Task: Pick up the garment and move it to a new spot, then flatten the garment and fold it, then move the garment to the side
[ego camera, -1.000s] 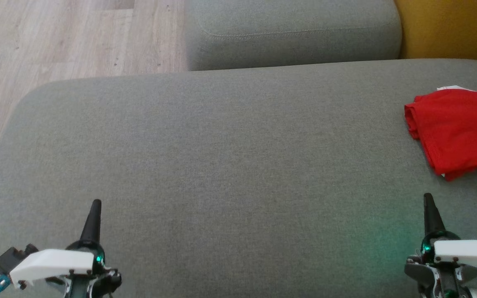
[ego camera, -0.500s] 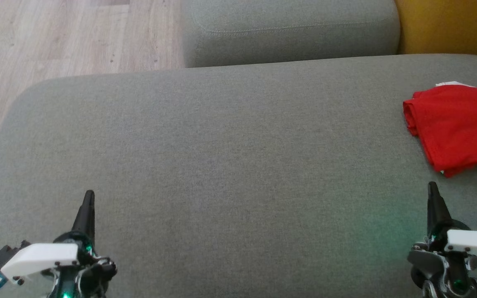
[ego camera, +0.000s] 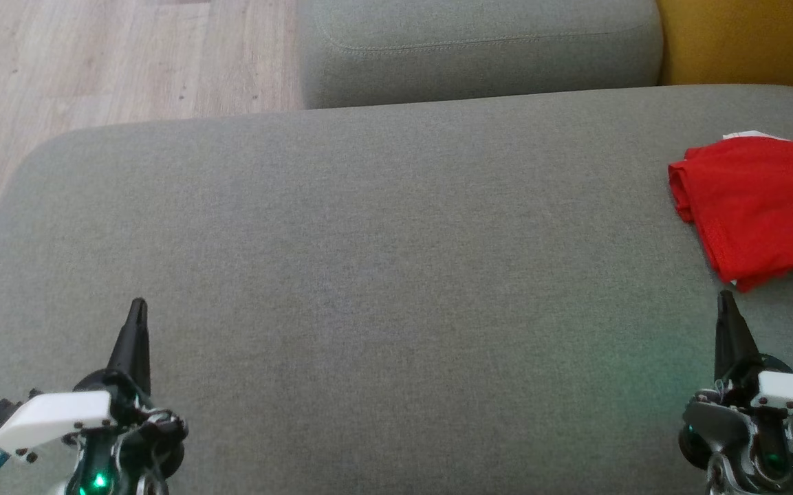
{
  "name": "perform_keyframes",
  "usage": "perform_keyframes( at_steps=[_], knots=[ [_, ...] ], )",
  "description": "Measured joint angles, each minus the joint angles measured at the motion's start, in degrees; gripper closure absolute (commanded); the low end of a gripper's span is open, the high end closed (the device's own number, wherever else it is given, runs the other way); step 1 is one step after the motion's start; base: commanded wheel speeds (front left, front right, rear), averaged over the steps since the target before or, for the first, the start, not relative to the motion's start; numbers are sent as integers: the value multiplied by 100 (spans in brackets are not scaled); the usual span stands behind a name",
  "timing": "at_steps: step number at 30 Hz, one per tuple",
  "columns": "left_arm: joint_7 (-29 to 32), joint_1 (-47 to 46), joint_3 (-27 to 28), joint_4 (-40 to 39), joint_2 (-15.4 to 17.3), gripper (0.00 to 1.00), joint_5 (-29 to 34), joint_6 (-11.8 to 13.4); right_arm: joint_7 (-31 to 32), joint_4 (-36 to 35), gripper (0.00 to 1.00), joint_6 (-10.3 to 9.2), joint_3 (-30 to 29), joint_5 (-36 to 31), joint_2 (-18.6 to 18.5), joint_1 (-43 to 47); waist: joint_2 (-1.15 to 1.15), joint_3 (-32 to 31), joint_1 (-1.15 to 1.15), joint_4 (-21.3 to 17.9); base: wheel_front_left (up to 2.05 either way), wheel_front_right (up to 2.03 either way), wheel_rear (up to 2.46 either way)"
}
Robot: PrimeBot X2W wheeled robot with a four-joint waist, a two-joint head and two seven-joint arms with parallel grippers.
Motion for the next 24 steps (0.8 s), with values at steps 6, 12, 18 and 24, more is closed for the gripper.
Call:
perform_keyframes(
  at_steps=[6,12,18,24],
  knots=[
    [24,0,7,0,-12,100,0,0,3,0,100,0,-5,0,1,-1,0,0,0,0,0,0,0],
    [25,0,19,0,-18,100,1,0,4,0,100,0,-10,0,1,-1,0,-1,0,1,0,0,0],
    [26,0,26,0,-23,100,1,0,5,0,100,0,-15,-1,1,-1,0,-1,0,1,0,0,0],
    [49,0,32,1,-26,100,10,-1,5,0,100,0,-22,-1,1,-1,0,-1,0,1,0,0,0]
  ],
)
